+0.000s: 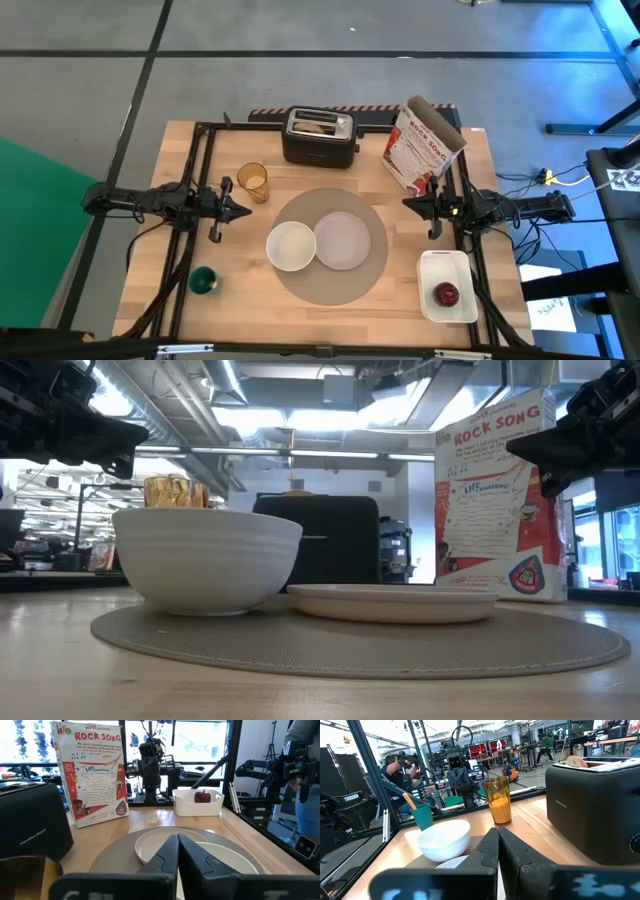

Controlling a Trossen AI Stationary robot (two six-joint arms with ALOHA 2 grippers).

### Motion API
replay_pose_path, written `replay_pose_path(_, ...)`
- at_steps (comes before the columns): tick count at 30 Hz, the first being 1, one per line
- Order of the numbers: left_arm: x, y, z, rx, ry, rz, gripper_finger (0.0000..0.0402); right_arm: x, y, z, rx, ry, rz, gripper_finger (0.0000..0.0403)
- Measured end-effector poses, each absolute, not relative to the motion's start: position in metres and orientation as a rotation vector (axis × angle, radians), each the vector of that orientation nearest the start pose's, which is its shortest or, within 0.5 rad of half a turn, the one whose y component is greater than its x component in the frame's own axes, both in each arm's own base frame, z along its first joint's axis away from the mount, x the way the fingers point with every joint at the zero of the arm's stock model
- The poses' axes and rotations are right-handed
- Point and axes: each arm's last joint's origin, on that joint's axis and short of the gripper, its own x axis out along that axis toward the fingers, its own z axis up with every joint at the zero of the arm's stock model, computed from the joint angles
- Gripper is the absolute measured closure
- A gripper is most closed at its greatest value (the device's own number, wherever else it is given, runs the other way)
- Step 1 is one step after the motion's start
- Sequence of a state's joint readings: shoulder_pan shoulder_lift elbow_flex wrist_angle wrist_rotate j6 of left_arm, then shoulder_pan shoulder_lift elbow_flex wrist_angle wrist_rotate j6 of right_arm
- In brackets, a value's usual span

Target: Arrange a breakfast setting

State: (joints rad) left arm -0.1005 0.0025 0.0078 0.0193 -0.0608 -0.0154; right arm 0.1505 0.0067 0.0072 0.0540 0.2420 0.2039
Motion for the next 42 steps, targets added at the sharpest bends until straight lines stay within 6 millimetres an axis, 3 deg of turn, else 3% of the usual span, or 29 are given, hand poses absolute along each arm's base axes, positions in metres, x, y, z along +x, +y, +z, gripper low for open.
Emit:
replay_pose_path(10, 0.097, -0.008, 0.168, -0.017, -0.023, -0.04, 0.0401, 0.096, 0.007, 0.179, 0.236, -0.152, -0.077, 0.0403)
replay_pose_path(16, 0.097, -0.008, 0.168, -0.017, -0.024, -0.04, 0.0401, 0.091, 0.005, 0.199, 0.438, -0.375, -0.079, 0.0403)
replay_pose_path(21, 0.097, -0.008, 0.168, -0.017, -0.023, -0.04, 0.0401, 0.089, 0.0, 0.199, 0.526, -0.418, -0.247, 0.0403)
replay_pose_path(26, 0.097, -0.005, 0.171, 0.032, -0.057, 0.071, 0.0401, 0.086, -0.002, 0.209, 0.709, -0.481, -0.276, 0.0403)
replay_pose_path(29, 0.096, -0.003, 0.175, 0.133, -0.084, 0.153, 0.0401, 0.084, -0.003, 0.224, 0.703, -0.493, -0.285, 0.0403)
replay_pose_path(35, 0.095, -0.002, 0.183, 0.126, -0.174, 0.165, 0.0401, 0.089, -0.003, 0.274, 0.603, -0.483, -0.331, 0.0403)
replay_pose_path(42, 0.087, 0.0, 0.207, -0.216, -0.451, 0.179, 0.0401, 0.119, 0.003, 0.35, 0.39, -0.356, -0.329, 0.0403)
